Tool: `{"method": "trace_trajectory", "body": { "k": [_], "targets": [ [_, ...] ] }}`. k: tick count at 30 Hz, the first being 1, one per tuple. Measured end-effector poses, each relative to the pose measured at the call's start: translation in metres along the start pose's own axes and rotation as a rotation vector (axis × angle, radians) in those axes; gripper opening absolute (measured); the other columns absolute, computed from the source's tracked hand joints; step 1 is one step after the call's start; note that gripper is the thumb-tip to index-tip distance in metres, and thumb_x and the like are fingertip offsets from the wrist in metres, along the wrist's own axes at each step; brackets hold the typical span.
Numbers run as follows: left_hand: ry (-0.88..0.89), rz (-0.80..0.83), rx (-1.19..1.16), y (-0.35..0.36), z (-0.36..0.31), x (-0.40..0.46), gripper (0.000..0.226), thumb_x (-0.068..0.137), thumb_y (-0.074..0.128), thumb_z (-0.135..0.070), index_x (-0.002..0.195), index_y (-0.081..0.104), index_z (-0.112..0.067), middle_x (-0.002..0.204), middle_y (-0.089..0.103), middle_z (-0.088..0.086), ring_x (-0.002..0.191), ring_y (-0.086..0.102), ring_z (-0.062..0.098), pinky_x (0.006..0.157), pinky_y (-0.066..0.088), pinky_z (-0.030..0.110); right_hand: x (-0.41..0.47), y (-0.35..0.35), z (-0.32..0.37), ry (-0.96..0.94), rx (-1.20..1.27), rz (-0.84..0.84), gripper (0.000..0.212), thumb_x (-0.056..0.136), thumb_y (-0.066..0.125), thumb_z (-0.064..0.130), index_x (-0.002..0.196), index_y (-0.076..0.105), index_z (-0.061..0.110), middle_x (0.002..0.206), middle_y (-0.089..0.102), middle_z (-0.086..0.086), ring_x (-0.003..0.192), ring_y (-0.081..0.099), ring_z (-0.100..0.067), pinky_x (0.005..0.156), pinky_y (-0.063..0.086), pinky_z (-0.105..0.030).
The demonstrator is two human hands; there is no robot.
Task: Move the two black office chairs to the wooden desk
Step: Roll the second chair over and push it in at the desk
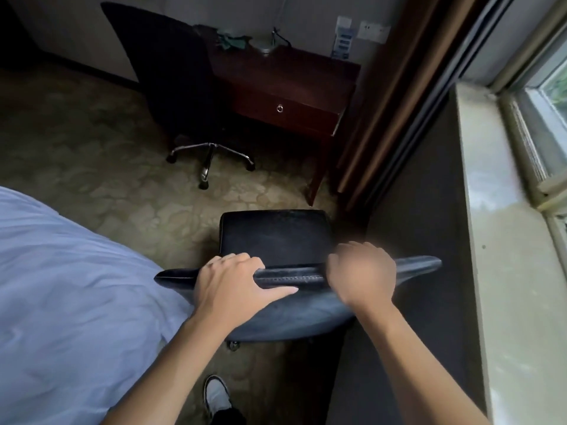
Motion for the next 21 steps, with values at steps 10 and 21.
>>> {"method": "trace_trajectory", "body": {
  "k": [10, 21],
  "targets": [
    [0.0, -0.007, 0.026, 0.001, 0.018, 0.036, 0.068, 0.055, 0.042, -0.094, 0.064, 0.068, -0.032, 0.06, 0.06, -0.015, 0.061, 0.061, 0.01, 0.053, 0.027, 0.024, 0.032, 0.005, 0.015, 0.013, 0.094, -0.09, 0.032, 0.068, 0.049, 0.023, 0.045, 0.028, 0.015, 0.042, 0.036, 0.0, 0.042, 0.027, -0.021, 0.045, 0.013, -0.028],
    [-0.039, -0.06, 0.025, 0.003, 0.084, 0.103, 0.068, 0.054, 0.043, -0.093, 0.058, 0.059, -0.028, 0.056, 0.053, -0.011, 0.052, 0.055, 0.016, 0.049, 0.026, 0.022, 0.109, 0.035, 0.076, -0.034, 0.146, -0.083, 0.033, 0.074, 0.053, 0.018, 0.048, 0.032, 0.013, 0.046, 0.039, -0.001, 0.045, 0.032, -0.024, 0.053, 0.021, -0.031]
  ]
}}
Point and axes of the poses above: each hand's wrist, its own x-axis towards the middle knuckle, its own y-axis out of the palm, z = x × y, the point moved 9 cm from there along x, towards the middle knuckle
